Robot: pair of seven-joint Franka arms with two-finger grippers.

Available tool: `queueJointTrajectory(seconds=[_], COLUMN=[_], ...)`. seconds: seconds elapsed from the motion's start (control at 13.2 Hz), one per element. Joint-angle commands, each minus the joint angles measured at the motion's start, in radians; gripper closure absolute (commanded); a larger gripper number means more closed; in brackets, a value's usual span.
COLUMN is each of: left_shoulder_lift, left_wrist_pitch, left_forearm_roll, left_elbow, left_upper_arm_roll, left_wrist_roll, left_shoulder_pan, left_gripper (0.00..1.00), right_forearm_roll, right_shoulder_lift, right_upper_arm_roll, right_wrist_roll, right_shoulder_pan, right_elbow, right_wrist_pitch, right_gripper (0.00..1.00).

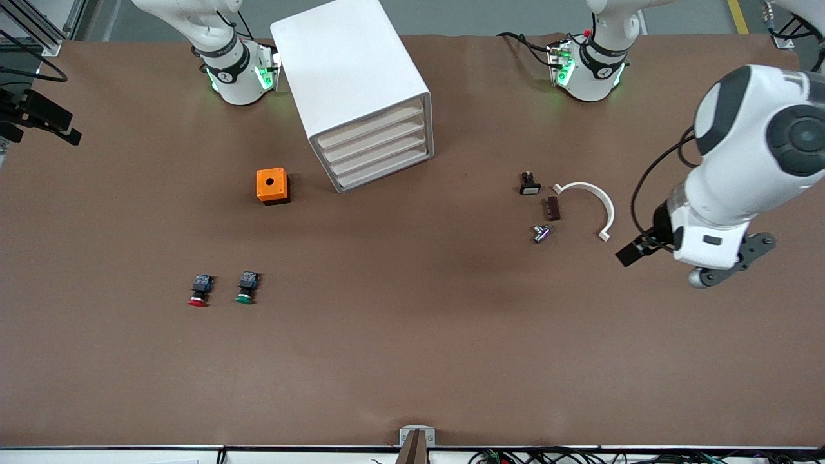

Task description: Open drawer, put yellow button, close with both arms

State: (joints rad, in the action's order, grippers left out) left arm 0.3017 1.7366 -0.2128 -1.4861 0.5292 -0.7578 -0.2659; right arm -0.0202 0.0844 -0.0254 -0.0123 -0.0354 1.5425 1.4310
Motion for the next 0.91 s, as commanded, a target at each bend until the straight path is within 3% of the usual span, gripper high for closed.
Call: queueJointTrajectory(seconds=[0.0, 0.83], left_shoulder_lift=[-0.061, -0.119], left_wrist_pitch=[-0.049, -0.137], left_forearm_roll=[0.003, 0.066], left_elbow=[-0.022, -0.023], left_upper_arm_roll=[0.014, 0.012], left_wrist_roll=[0.135, 0.425], left_shoulder_pan=[-0.059, -0.159], left_gripper=[0.00, 0.00], right_forearm_roll=[0.017, 0.045], right_shoulder_lift=[-0.006, -0.011], right_upper_arm_roll=[0.001, 0.002], right_wrist_roll=[0.011, 0.011], right_shoulder_pan=[0.000, 0.003], right_elbow=[-0.015, -0.018], right_wrist_pitch=[-0.001, -0.003], right_gripper=[0.00, 0.00])
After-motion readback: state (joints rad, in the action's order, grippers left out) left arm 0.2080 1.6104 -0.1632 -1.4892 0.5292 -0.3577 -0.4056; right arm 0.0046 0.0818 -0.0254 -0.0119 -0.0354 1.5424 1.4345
